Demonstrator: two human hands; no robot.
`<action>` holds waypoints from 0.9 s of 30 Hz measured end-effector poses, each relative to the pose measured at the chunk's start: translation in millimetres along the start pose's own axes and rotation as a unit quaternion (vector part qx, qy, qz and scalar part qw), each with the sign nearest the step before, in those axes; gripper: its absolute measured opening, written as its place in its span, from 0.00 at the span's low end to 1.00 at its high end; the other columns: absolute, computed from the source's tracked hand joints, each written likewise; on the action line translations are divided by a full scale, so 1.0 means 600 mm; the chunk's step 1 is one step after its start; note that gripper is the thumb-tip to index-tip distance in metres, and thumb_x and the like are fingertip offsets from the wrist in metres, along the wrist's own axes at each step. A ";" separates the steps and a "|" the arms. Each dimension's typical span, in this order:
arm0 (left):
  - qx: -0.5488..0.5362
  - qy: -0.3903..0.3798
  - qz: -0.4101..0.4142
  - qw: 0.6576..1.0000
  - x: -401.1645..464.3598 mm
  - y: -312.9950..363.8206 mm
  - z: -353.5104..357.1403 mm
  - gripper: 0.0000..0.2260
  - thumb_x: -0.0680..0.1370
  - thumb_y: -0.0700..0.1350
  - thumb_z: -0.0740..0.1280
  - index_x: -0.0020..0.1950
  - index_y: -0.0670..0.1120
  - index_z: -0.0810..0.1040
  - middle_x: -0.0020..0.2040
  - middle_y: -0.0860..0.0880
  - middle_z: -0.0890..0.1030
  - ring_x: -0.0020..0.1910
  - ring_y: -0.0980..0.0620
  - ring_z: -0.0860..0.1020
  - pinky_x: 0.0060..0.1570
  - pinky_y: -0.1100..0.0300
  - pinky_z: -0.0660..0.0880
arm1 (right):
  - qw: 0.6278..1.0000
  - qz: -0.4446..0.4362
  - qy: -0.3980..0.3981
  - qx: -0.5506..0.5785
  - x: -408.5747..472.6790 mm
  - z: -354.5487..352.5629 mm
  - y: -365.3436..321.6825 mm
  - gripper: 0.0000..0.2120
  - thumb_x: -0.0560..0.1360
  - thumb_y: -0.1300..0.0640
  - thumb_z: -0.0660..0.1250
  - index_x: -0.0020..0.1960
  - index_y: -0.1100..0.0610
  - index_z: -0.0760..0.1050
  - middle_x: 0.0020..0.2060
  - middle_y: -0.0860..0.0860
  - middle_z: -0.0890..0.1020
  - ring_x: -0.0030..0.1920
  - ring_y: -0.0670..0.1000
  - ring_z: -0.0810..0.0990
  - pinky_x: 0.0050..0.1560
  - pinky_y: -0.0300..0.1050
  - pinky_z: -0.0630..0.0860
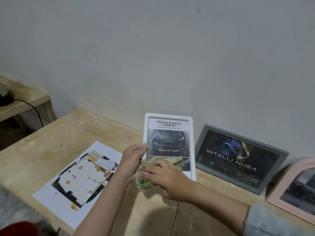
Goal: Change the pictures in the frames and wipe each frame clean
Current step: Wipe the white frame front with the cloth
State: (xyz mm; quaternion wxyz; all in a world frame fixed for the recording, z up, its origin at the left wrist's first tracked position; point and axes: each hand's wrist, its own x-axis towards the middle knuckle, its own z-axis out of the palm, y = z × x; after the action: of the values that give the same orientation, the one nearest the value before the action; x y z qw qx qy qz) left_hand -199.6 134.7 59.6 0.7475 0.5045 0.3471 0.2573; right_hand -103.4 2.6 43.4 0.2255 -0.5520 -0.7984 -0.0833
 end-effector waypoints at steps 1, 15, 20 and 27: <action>0.006 0.009 0.001 1.000 0.000 0.002 -0.002 0.13 0.77 0.44 0.68 0.34 0.46 0.70 0.28 0.49 0.67 0.29 0.52 0.65 0.31 0.58 0.64 | 1.000 -0.006 -0.011 0.001 -0.005 0.003 -0.002 0.32 0.62 0.75 0.65 0.64 0.56 0.71 0.62 0.51 0.77 0.51 0.56 0.73 0.56 0.50 0.71; 0.096 0.207 0.085 0.970 0.036 0.052 -0.073 0.09 0.78 0.51 0.63 0.42 0.49 0.75 0.44 0.45 0.80 0.44 0.44 0.78 0.53 0.43 0.77 | 0.977 -0.068 -0.081 -0.187 -0.112 -0.023 0.076 0.17 0.79 0.65 0.52 0.55 0.55 0.79 0.54 0.50 0.80 0.46 0.54 0.76 0.50 0.49 0.74; 0.055 0.255 0.114 0.959 0.035 0.054 -0.094 0.10 0.81 0.47 0.60 0.48 0.41 0.75 0.38 0.48 0.77 0.38 0.50 0.75 0.44 0.53 0.74 | 0.982 0.112 -0.074 -0.130 -0.129 -0.008 0.134 0.26 0.66 0.70 0.56 0.59 0.54 0.76 0.60 0.48 0.79 0.45 0.54 0.75 0.43 0.49 0.77; 0.104 0.279 0.126 0.946 0.056 0.025 -0.119 0.08 0.81 0.45 0.61 0.48 0.41 0.75 0.41 0.46 0.77 0.40 0.49 0.75 0.46 0.51 0.72 | 0.963 0.241 -0.093 -0.071 -0.058 0.055 0.222 0.23 0.69 0.70 0.60 0.61 0.58 0.77 0.60 0.52 0.80 0.47 0.55 0.75 0.44 0.49 0.75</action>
State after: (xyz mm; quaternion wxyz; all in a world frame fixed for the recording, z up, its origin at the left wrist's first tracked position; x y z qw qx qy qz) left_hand -234.8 206.0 46.9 0.5261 0.5271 0.4999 0.4421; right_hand 20.0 36.1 -16.9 0.1237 -0.7480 -0.6513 -0.0315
